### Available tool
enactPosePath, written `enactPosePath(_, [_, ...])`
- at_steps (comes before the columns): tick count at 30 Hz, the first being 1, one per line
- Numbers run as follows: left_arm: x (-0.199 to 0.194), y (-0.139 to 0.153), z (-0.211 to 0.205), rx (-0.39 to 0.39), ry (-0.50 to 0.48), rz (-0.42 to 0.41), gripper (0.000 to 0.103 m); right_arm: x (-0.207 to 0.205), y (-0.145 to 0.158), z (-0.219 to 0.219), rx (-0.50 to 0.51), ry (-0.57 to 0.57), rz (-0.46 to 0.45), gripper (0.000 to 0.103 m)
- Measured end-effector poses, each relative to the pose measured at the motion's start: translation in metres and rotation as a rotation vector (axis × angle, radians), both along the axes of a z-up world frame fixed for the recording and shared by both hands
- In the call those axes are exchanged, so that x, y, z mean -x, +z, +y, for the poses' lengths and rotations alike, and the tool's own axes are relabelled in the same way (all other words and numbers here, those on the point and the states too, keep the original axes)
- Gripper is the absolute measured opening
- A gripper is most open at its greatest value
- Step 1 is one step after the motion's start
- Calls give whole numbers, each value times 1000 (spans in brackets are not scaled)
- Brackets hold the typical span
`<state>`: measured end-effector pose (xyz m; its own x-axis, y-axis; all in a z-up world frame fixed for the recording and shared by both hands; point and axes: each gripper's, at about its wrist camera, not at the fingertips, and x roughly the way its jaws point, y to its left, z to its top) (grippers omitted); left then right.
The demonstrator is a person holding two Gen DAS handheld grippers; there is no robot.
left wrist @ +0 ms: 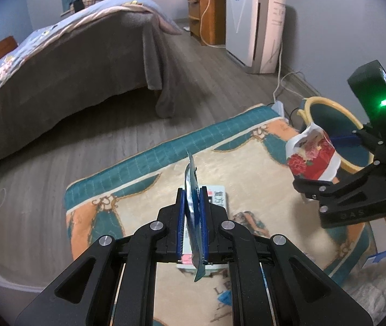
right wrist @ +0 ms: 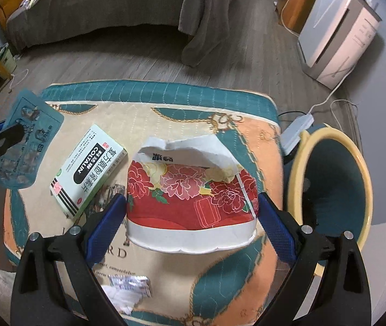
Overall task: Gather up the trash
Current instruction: 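Carry the red cup and blue blister to the wastebasket and release both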
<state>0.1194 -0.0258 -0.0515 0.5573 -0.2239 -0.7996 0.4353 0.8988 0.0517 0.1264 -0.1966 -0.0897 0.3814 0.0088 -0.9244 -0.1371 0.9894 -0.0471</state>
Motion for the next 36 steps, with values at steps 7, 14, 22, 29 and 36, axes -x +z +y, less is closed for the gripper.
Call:
enactPosePath(7, [10, 7, -20, 7, -55, -20, 11, 11, 15, -35, -14, -62, -39, 93])
enactPosePath(14, [11, 11, -41, 22, -86, -31, 11, 8, 20, -66, -52, -102, -53, 93])
enactPosePath(22, [9, 6, -73, 22, -127, -24, 11, 6, 32, -99, -76, -114, -88, 93])
enactPosePath(29, [11, 6, -115, 41, -189, -31, 11, 8, 40, -135, -87, -133, -116, 93])
enactPosePath(36, [14, 0, -157, 40, -248, -36, 11, 12, 37, -170, -100, -180, -116, 93])
